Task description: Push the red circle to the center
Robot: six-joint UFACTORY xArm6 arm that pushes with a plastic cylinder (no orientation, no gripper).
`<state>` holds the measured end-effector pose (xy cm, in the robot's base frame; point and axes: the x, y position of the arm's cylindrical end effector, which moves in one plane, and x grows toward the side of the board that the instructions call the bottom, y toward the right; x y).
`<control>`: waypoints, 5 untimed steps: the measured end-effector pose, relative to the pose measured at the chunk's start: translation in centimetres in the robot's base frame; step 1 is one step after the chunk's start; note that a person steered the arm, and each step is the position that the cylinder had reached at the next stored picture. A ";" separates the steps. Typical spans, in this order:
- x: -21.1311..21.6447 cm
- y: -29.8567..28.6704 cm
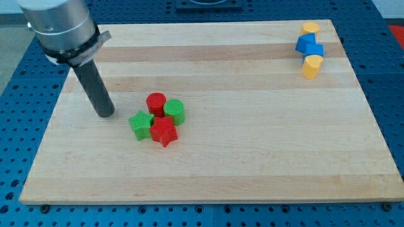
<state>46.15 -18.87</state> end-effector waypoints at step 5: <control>-2.3 15.5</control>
